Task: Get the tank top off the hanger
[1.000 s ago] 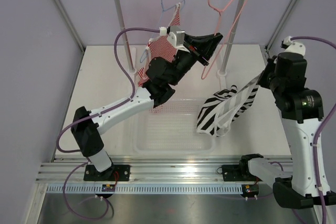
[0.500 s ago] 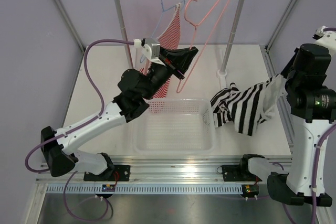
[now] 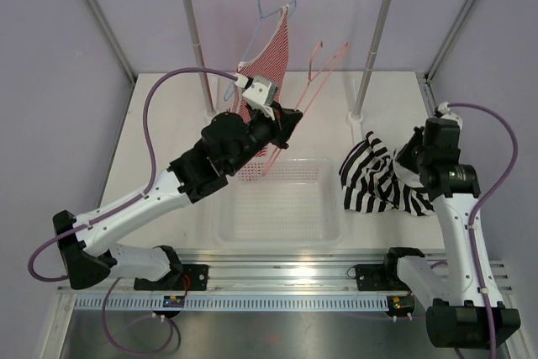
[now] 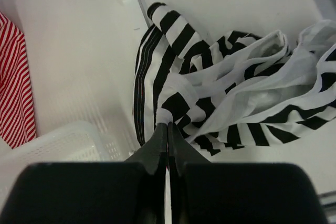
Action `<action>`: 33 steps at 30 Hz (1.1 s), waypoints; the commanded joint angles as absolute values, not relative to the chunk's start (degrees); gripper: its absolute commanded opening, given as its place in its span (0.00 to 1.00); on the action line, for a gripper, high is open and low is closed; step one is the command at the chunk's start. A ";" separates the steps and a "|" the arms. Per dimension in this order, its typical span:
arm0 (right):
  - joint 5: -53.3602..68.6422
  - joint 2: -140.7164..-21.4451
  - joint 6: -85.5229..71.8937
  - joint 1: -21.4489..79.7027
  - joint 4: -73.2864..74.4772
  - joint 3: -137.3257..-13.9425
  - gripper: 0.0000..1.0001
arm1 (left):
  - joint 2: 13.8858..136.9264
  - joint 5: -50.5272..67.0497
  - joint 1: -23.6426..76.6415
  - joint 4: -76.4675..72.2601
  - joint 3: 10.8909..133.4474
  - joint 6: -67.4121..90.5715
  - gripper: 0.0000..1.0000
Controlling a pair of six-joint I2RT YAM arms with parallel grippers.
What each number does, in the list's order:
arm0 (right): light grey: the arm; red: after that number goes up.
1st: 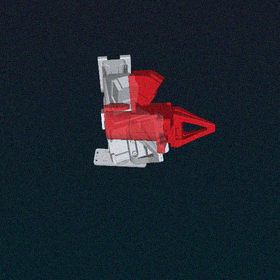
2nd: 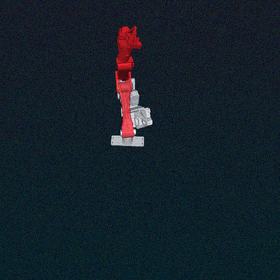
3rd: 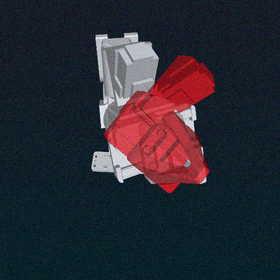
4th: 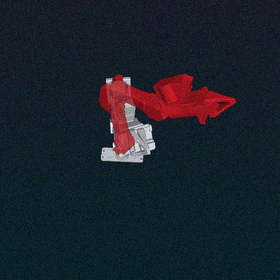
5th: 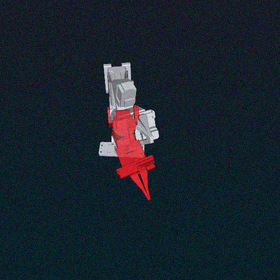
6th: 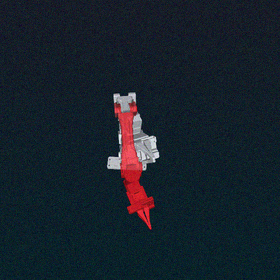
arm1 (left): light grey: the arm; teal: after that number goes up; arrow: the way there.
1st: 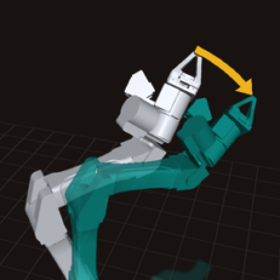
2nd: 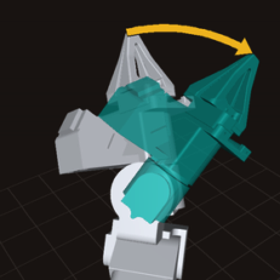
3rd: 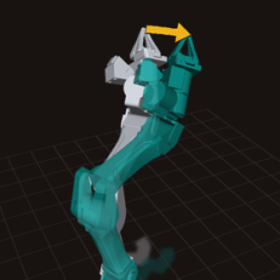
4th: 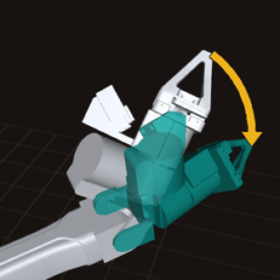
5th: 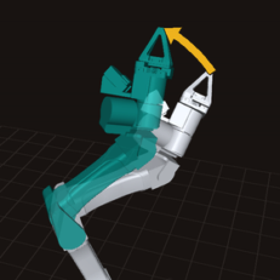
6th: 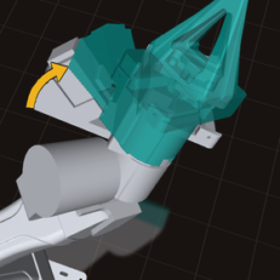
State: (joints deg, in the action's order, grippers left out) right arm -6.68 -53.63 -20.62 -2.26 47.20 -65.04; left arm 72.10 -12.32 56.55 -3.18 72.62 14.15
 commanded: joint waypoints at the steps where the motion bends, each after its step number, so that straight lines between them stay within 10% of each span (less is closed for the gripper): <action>1: -1.92 -48.88 -28.38 -2.37 36.84 -52.97 0.00 | 68.73 -17.66 56.87 3.05 77.07 13.97 0.00; 5: -6.76 -50.00 -28.92 -2.37 32.87 -45.88 0.08 | 70.92 -18.54 57.04 8.34 81.37 16.43 0.00; 8: -8.17 -53.78 -27.34 -2.37 36.80 -48.68 0.65 | 73.64 -21.25 57.22 12.64 85.15 18.10 0.00; 9: -8.35 -54.05 -26.55 -2.29 37.78 -49.91 0.99 | 74.52 -21.70 57.13 13.61 86.21 18.19 0.00; 33: -0.18 -42.71 -20.13 -2.37 45.62 -68.99 0.99 | 102.74 -25.40 51.16 21.92 124.55 23.47 0.00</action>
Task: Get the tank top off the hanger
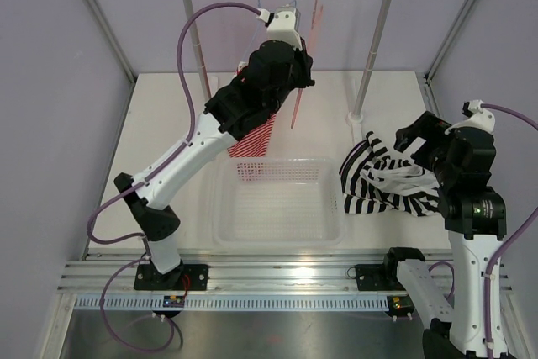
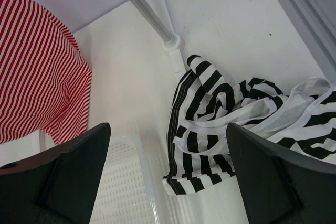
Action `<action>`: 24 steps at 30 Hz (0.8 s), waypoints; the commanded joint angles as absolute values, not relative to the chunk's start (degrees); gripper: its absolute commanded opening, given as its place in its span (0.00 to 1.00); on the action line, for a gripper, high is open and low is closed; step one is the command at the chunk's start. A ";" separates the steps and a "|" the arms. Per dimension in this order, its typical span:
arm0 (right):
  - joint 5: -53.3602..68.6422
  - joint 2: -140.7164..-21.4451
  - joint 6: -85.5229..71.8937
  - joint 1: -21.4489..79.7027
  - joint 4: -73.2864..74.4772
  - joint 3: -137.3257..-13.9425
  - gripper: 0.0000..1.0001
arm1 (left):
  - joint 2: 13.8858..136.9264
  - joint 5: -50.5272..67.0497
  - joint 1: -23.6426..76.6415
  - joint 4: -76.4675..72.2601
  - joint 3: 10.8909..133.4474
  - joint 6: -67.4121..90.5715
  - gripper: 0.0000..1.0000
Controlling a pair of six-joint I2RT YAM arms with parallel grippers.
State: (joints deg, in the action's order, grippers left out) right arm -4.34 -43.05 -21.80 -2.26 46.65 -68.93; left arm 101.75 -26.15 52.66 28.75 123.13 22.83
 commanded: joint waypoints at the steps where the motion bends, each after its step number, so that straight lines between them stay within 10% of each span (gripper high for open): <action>1: 1.65 -42.71 -20.04 -2.37 45.70 -69.34 0.99 | 103.01 -25.31 50.89 20.84 124.54 23.81 0.00; 24: 3.43 -40.96 -19.60 -0.26 45.70 -67.15 1.00 | 115.84 -21.18 43.16 16.52 133.51 26.72 0.00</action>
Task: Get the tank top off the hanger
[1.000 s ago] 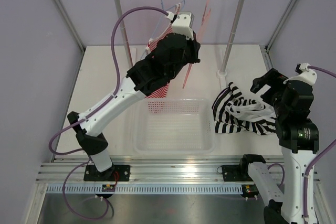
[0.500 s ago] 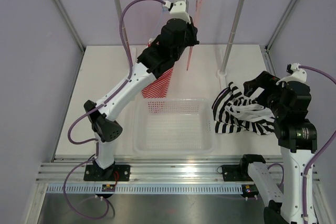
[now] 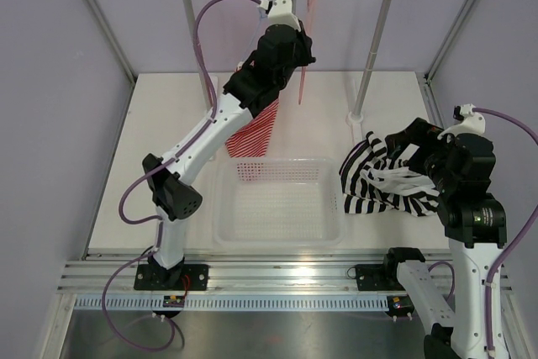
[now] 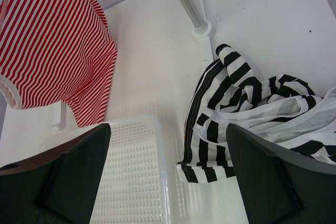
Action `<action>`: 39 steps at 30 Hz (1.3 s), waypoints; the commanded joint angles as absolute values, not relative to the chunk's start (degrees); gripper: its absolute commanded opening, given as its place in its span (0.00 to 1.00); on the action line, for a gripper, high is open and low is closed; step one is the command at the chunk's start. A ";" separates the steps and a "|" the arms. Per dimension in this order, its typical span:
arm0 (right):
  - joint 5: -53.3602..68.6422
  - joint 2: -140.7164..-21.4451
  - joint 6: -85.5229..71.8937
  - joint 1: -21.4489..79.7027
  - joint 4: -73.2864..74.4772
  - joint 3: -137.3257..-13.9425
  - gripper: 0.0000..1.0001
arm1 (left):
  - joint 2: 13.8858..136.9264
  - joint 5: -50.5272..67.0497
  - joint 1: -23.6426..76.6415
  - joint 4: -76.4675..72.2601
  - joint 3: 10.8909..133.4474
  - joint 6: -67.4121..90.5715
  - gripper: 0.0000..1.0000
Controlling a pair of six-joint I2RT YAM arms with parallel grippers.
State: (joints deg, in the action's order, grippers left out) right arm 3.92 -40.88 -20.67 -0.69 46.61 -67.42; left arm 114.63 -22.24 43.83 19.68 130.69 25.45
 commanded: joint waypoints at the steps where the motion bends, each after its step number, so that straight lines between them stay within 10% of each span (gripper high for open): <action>1: 3.34 -40.96 -19.69 -0.35 45.70 -67.06 0.99 | 116.01 -21.01 43.15 16.52 133.42 26.63 0.00; 11: 2.11 -41.31 -18.63 -0.26 46.40 -66.62 1.00 | 117.86 -18.28 42.54 18.89 134.74 27.51 0.07; 16: 0.36 -43.24 -16.97 2.10 47.81 -67.67 1.00 | 114.01 -19.07 43.15 18.55 128.17 28.21 0.48; 21: -3.08 -44.82 -16.61 2.81 48.51 -67.85 1.00 | 108.91 -18.55 43.94 19.25 123.32 27.95 0.68; 23: -2.03 -45.61 -18.01 2.81 47.99 -67.24 0.99 | 105.40 -18.89 44.82 18.72 119.99 27.42 0.99; 39: -22.93 -63.01 -36.01 2.81 46.64 -57.39 0.99 | 77.53 -19.51 50.80 14.32 90.71 30.15 0.99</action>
